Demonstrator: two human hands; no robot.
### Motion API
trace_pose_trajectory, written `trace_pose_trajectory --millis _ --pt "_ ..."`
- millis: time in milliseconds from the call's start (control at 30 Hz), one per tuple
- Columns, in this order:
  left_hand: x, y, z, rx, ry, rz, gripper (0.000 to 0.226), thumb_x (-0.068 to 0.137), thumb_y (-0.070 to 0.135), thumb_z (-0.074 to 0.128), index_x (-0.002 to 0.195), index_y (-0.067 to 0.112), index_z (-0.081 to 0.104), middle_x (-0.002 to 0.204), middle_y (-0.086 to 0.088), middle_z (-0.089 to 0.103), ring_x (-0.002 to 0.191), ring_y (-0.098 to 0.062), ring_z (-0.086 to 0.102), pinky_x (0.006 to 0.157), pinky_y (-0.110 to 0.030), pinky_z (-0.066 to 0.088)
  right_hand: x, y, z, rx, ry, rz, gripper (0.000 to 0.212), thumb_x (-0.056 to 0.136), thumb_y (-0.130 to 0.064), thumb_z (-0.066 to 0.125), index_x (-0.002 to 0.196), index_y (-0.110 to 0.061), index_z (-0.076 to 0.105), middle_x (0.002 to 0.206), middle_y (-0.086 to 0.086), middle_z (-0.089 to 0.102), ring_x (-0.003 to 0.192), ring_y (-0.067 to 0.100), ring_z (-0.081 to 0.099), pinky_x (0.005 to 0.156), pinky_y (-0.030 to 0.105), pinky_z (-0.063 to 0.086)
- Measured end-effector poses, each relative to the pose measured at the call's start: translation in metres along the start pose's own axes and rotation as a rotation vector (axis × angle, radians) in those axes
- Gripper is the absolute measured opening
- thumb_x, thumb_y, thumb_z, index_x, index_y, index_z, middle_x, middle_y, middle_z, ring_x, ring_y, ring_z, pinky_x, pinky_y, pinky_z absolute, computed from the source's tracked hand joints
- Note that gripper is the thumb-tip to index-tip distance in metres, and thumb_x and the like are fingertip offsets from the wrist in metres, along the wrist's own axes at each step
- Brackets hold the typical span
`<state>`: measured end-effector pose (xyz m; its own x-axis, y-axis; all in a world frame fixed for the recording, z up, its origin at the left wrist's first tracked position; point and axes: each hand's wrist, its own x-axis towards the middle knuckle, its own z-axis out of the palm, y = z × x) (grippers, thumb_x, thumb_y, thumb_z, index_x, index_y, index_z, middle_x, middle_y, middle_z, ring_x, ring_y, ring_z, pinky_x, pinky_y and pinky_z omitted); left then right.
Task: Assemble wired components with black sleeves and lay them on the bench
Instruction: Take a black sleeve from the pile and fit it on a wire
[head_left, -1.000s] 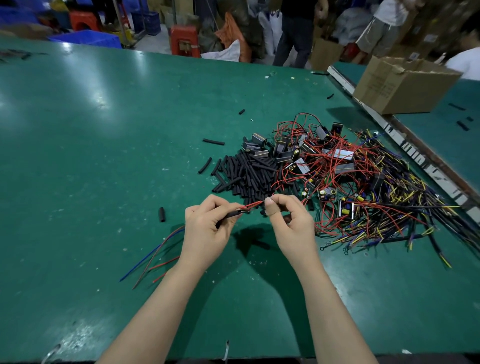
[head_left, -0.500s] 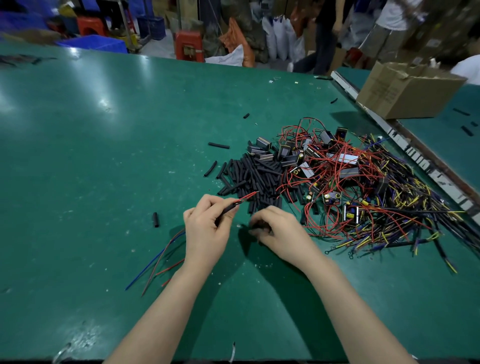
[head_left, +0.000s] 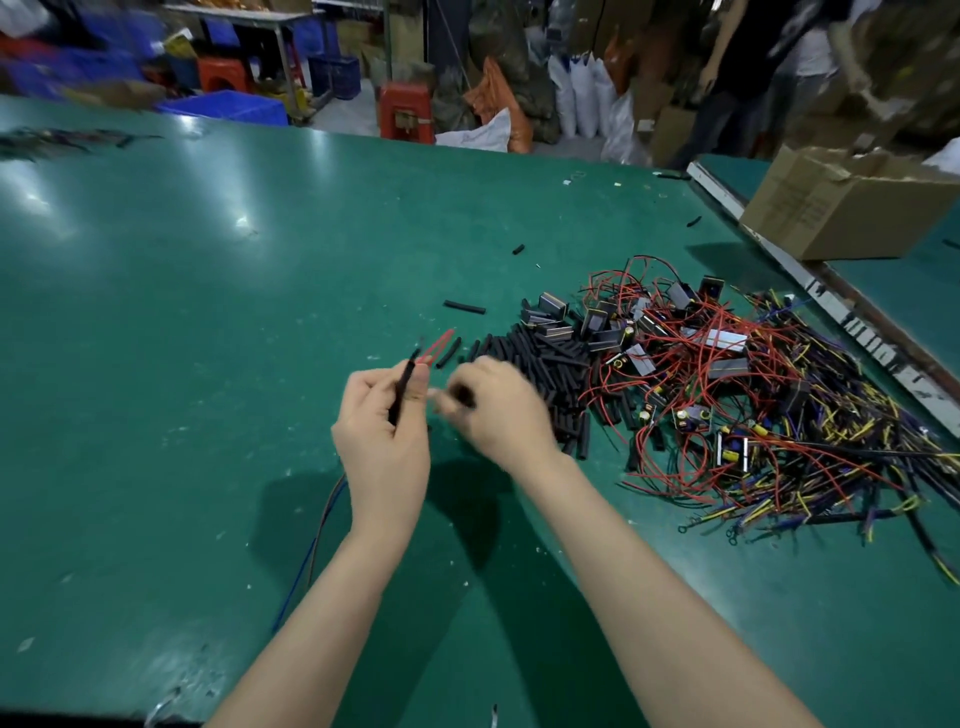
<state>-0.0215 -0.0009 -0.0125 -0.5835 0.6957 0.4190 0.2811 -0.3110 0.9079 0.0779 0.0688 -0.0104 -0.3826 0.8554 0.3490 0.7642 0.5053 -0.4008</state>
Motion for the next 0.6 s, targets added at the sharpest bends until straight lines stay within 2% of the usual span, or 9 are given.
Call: trace_pose_trajectory --millis 100,200,300,367,400,533,600 --pt "0.01 -0.005 -0.016 0.05 0.103 -0.065 0.026 0.095 0.029 0.054 0.073 0.018 0.059 0.077 0.01 0.048 0.069 0.004 0.049 0.067 -0.01 0.035 0.014 -0.034 0.025 -0.065 -0.248 -0.019 0.027 0.088 -0.046 0.056 0.089 -0.02 0.064 0.099 0.006 0.06 0.103 0.03 0.054 0.08 0.035 0.043" --pt "0.018 -0.014 -0.032 0.086 0.159 -0.149 0.024 0.096 0.03 0.055 0.074 0.023 0.061 0.077 0.009 0.049 0.067 0.007 0.048 0.066 -0.009 0.034 0.021 -0.056 0.044 -0.103 -0.376 -0.011 0.021 0.087 -0.038 0.055 0.096 -0.02 0.061 0.105 0.007 0.057 0.107 0.03 0.054 0.076 0.033 0.04" --pt "0.02 -0.024 -0.038 0.099 0.146 -0.236 0.014 0.096 0.03 0.055 0.086 0.031 0.065 0.087 0.002 0.057 0.072 0.011 0.051 0.073 -0.012 0.038 0.017 -0.063 0.054 -0.141 -0.349 -0.071 0.019 0.09 -0.023 0.054 0.106 -0.015 0.059 0.105 0.01 0.054 0.106 0.032 0.053 0.069 0.034 0.036" --pt "0.018 -0.029 -0.036 0.092 0.118 -0.268 0.016 0.095 0.03 0.056 0.081 0.034 0.063 0.089 0.001 0.059 0.075 0.008 0.052 0.077 -0.021 0.039 0.013 -0.061 0.054 -0.148 -0.329 -0.089 0.018 0.092 -0.017 0.05 0.108 -0.013 0.058 0.105 0.011 0.054 0.106 0.032 0.053 0.068 0.035 0.036" --pt "0.017 -0.03 -0.034 0.09 0.105 -0.269 0.019 0.095 0.031 0.056 0.077 0.036 0.062 0.087 0.002 0.059 0.075 0.008 0.052 0.076 -0.02 0.039 0.011 -0.058 0.052 -0.154 -0.324 -0.083 0.02 0.093 -0.018 0.048 0.109 -0.012 0.058 0.107 0.012 0.054 0.107 0.032 0.052 0.07 0.036 0.038" --pt "0.017 -0.034 -0.028 0.081 0.126 -0.248 0.023 0.094 0.033 0.056 0.074 0.042 0.059 0.084 0.006 0.056 0.07 0.014 0.051 0.067 -0.005 0.035 0.006 -0.042 0.043 -0.135 -0.285 -0.014 0.033 0.098 -0.035 0.045 0.113 -0.008 0.057 0.11 0.013 0.054 0.107 0.033 0.051 0.077 0.038 0.041" --pt "0.022 -0.036 -0.031 0.056 0.19 -0.267 0.023 0.094 0.035 0.056 0.072 0.042 0.061 0.085 0.004 0.057 0.068 0.006 0.051 0.071 -0.013 0.039 0.007 -0.043 0.042 -0.069 -0.259 0.021 0.039 0.097 -0.046 0.044 0.109 -0.011 0.057 0.108 0.011 0.054 0.104 0.032 0.051 0.076 0.038 0.04"
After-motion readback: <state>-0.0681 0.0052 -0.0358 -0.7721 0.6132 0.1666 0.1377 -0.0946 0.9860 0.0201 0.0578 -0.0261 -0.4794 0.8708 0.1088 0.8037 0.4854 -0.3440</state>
